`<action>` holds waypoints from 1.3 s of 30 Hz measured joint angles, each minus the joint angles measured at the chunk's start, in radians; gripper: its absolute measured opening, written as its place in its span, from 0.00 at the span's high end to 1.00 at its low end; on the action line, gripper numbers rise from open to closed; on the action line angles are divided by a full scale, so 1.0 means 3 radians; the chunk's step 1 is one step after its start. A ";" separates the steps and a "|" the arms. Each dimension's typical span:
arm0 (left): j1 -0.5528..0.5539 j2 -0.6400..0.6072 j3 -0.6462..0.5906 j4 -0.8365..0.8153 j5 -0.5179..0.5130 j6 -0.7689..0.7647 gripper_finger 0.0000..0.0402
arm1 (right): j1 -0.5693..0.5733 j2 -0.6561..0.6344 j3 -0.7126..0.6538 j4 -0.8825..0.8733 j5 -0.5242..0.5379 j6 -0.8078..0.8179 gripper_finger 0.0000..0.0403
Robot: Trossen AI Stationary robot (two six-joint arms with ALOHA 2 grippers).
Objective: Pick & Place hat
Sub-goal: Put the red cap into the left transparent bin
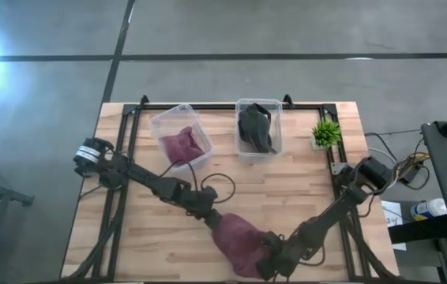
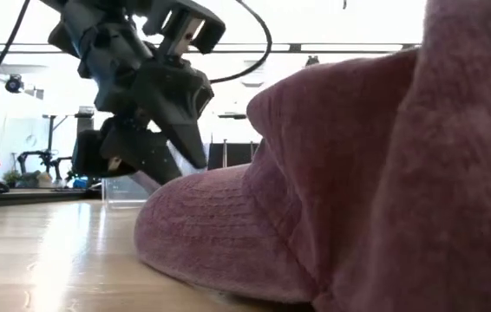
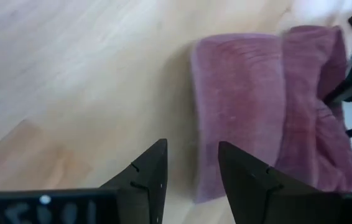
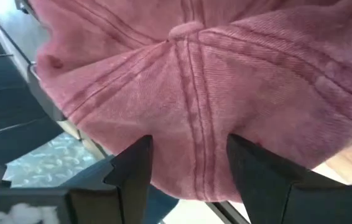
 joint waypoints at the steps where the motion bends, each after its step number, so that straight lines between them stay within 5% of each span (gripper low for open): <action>1: -0.0001 0.0000 -0.0009 -0.0016 0.0000 0.0004 0.66 | 0.0000 0.0019 0.0001 -0.0003 0.0004 0.0008 0.50; 9: -0.0002 0.0081 -0.0023 0.0040 0.0005 0.0081 0.66 | -0.0007 0.0078 -0.0003 -0.0028 -0.0027 0.0058 0.50; 28: -0.0019 0.0312 -0.0020 0.1524 0.0323 -0.0112 0.66 | -0.0106 0.0152 -0.0013 -0.0014 -0.0168 -0.0065 0.50; 39: -0.0134 0.0434 0.0114 0.1497 0.0317 -0.0048 0.66 | -0.0401 0.0151 -0.0018 -0.0003 -0.0079 -0.0463 0.50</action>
